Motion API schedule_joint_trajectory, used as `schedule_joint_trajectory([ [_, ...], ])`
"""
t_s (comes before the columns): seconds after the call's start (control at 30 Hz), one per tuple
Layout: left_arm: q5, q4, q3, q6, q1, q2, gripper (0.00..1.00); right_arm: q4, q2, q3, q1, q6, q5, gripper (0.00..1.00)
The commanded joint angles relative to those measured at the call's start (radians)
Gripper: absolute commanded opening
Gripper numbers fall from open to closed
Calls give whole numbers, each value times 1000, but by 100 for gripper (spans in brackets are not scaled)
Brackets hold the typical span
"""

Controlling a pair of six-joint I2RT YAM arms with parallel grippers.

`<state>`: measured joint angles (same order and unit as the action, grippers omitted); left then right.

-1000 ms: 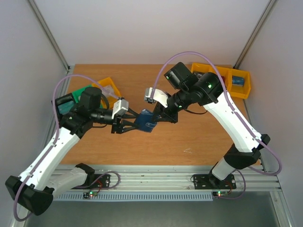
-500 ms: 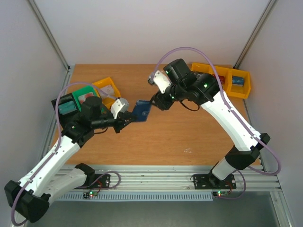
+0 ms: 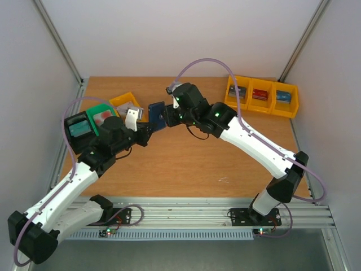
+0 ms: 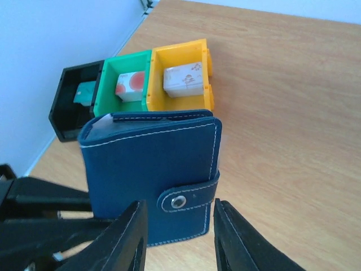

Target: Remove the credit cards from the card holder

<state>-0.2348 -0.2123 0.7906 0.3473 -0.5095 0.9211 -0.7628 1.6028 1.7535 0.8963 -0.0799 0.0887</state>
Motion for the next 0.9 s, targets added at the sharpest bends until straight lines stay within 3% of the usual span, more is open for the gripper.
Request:
schedule_joint_trajectory([
  [0.0,33,119,4,60,-7,2,0,51,42,7,-4,141,-38,34],
  [0.27,23,155,-14,70,-7,12,0,29,126,38,-3,104,-169,38],
  [0.5,-10,168,-22,61,-7,9,0,-10,152,73,-3,34,30,32],
  [0.87,-29,186,-31,73,-7,9,0,-116,255,183,-6,-59,97,13],
])
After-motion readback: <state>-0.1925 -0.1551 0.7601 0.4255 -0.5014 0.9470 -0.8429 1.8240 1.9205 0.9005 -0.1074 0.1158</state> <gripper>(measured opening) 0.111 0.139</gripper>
